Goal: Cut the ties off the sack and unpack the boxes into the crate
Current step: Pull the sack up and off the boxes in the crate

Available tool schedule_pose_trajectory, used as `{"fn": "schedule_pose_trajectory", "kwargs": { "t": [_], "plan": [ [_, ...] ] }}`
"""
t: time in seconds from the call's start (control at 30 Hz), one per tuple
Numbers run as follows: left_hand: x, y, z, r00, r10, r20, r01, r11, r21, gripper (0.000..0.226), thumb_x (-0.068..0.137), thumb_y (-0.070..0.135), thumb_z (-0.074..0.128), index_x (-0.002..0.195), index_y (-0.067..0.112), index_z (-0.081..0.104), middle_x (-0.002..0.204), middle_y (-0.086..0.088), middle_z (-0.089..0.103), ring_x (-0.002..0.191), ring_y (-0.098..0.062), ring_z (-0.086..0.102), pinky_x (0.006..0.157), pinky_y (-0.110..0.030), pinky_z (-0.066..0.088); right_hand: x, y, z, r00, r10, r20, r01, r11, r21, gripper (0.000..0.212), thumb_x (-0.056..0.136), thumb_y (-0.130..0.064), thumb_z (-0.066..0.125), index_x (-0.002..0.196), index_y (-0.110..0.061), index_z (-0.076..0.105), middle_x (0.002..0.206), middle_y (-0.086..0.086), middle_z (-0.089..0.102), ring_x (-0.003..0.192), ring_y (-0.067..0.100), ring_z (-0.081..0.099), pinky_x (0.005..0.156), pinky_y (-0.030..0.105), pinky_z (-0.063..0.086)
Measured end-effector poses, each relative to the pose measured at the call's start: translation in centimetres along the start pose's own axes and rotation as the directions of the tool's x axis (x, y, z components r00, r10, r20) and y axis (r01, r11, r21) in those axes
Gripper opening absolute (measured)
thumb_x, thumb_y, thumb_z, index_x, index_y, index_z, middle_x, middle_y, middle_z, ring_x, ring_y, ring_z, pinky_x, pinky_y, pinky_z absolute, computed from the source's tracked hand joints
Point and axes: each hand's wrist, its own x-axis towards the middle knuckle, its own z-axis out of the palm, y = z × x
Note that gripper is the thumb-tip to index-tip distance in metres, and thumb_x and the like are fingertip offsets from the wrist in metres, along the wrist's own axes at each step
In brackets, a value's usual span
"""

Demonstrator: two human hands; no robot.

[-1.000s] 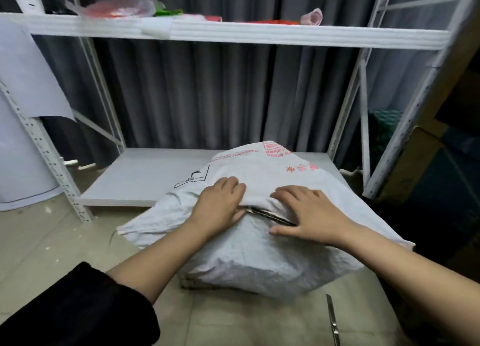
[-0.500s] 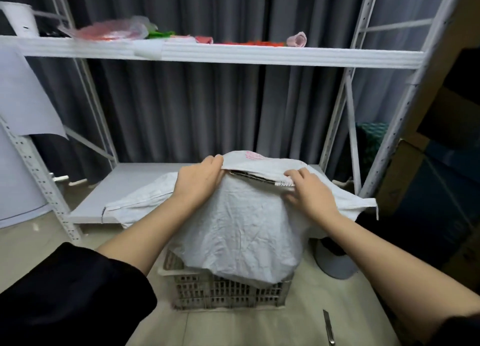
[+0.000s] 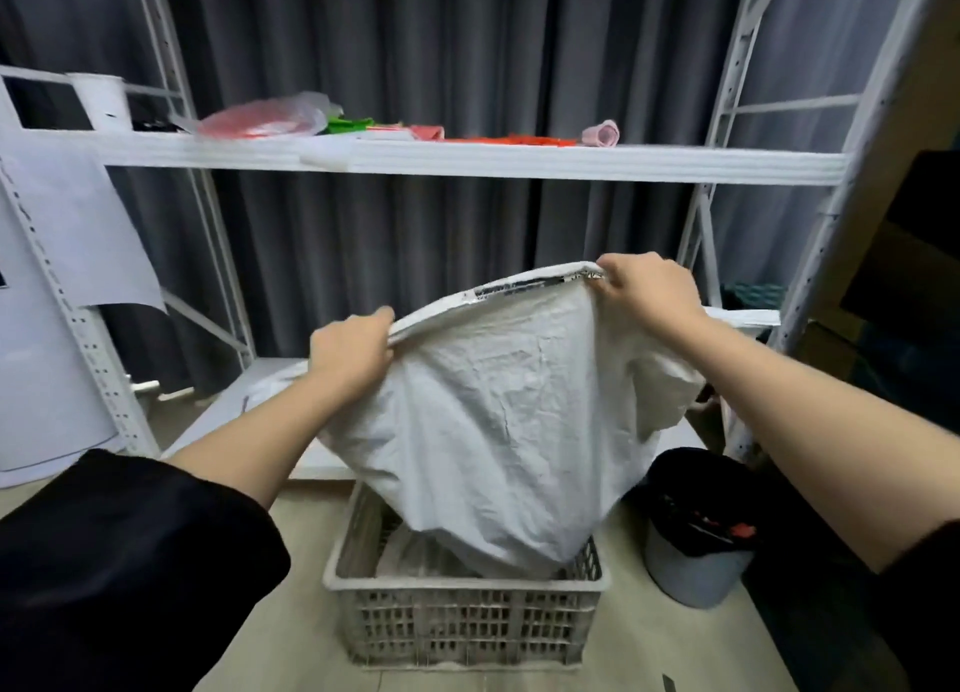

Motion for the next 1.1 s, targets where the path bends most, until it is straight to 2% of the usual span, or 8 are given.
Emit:
{"fn": "schedule_pose_trajectory", "kwargs": {
  "t": [0.17, 0.27, 0.33, 0.5, 0.63, 0.73, 0.87, 1.1],
  "plan": [
    [3.4, 1.2, -4.4, 0.927, -0.128, -0.351, 0.031, 0.963, -0.269, 0.024, 0.081, 0.005, 0.05, 0.104, 0.01, 0.048, 0.087, -0.016, 0.065, 0.083, -0.04, 0.057, 0.066, -0.038, 0.035, 1.3, 0.0, -1.9, 0.943, 0.222, -0.247, -0.159, 0.955, 0.251, 0.025, 0.095, -0.035, 0.043, 0.097, -0.014, 0.057, 0.097, 0.015, 0.067, 0.092, 0.039, 0.059, 0.07, 0.041, 0.043],
    [2.9, 0.2, -3.4, 1.0, 0.004, -0.029, -0.004, 1.0, -0.004, 0.021, 0.088, 0.01, 0.046, 0.108, 0.014, 0.05, 0.1, -0.014, 0.066, 0.091, -0.038, 0.062, 0.067, -0.035, 0.037, 0.0, 0.7, -0.1, 0.995, 0.045, 0.09, -0.05, 0.997, 0.055, 0.029, 0.097, -0.04, 0.041, 0.089, -0.015, 0.053, 0.096, 0.015, 0.065, 0.092, 0.039, 0.061, 0.066, 0.037, 0.039],
    [3.5, -0.7, -4.0, 0.997, -0.01, 0.076, 0.003, 0.996, 0.085, 0.021, 0.09, 0.012, 0.044, 0.104, 0.016, 0.059, 0.108, -0.014, 0.065, 0.099, -0.036, 0.062, 0.07, -0.032, 0.038, 0.3, 0.5, -0.8, 0.991, 0.003, 0.134, 0.0, 1.0, -0.026, 0.03, 0.097, -0.042, 0.041, 0.083, -0.018, 0.052, 0.095, 0.016, 0.065, 0.093, 0.038, 0.06, 0.064, 0.035, 0.036],
    [4.4, 0.4, -5.5, 0.928, -0.189, -0.32, 0.098, 0.955, -0.282, 0.03, 0.088, 0.008, 0.043, 0.115, 0.015, 0.054, 0.098, -0.021, 0.065, 0.092, -0.043, 0.06, 0.068, -0.039, 0.038, 1.7, -1.2, -2.1, 0.935, 0.15, -0.322, -0.102, 0.982, 0.16, 0.02, 0.095, -0.027, 0.044, 0.104, -0.012, 0.054, 0.098, 0.022, 0.066, 0.088, 0.045, 0.06, 0.065, 0.04, 0.038],
    [4.3, -0.6, -3.9, 0.997, -0.054, -0.046, 0.051, 0.996, -0.075, 0.027, 0.091, 0.011, 0.039, 0.112, 0.017, 0.055, 0.108, -0.019, 0.064, 0.098, -0.041, 0.06, 0.073, -0.039, 0.041, 0.3, 0.0, 0.0, 0.993, -0.027, 0.114, 0.043, 0.989, -0.144, 0.007, 0.092, -0.018, 0.043, 0.099, -0.014, 0.045, 0.099, 0.023, 0.065, 0.079, 0.041, 0.06, 0.065, 0.038, 0.042],
    [5.1, -1.8, -5.3, 0.983, -0.021, -0.181, 0.021, 1.0, 0.0, 0.027, 0.09, 0.01, 0.041, 0.11, 0.02, 0.055, 0.099, -0.02, 0.066, 0.09, -0.041, 0.062, 0.068, -0.036, 0.042, 1.4, 1.2, -1.7, 0.992, -0.067, -0.11, 0.052, 0.99, -0.134, 0.011, 0.091, -0.016, 0.044, 0.099, -0.013, 0.051, 0.095, 0.022, 0.065, 0.083, 0.043, 0.061, 0.062, 0.037, 0.035],
    [4.3, -0.6, -5.3, 0.891, -0.155, -0.427, 0.024, 0.955, -0.295, 0.035, 0.085, 0.006, 0.042, 0.114, 0.022, 0.053, 0.099, -0.015, 0.066, 0.087, -0.041, 0.06, 0.064, -0.039, 0.037, 0.8, 0.1, -1.8, 0.905, -0.014, -0.425, 0.054, 0.995, 0.081, 0.019, 0.09, -0.016, 0.042, 0.104, -0.016, 0.055, 0.094, 0.011, 0.065, 0.079, 0.041, 0.059, 0.06, 0.038, 0.039],
    [2.3, -2.6, -2.5, 0.983, 0.181, -0.019, -0.172, 0.959, 0.227, 0.037, 0.091, 0.011, 0.046, 0.125, 0.024, 0.043, 0.11, -0.008, 0.057, 0.085, -0.035, 0.065, 0.064, -0.036, 0.046, -1.3, 2.6, 1.8, 0.969, -0.248, -0.004, 0.247, 0.965, -0.089, 0.023, 0.087, -0.01, 0.048, 0.108, -0.02, 0.048, 0.105, 0.002, 0.053, 0.092, 0.028, 0.057, 0.056, 0.034, 0.038]
  ]
}}
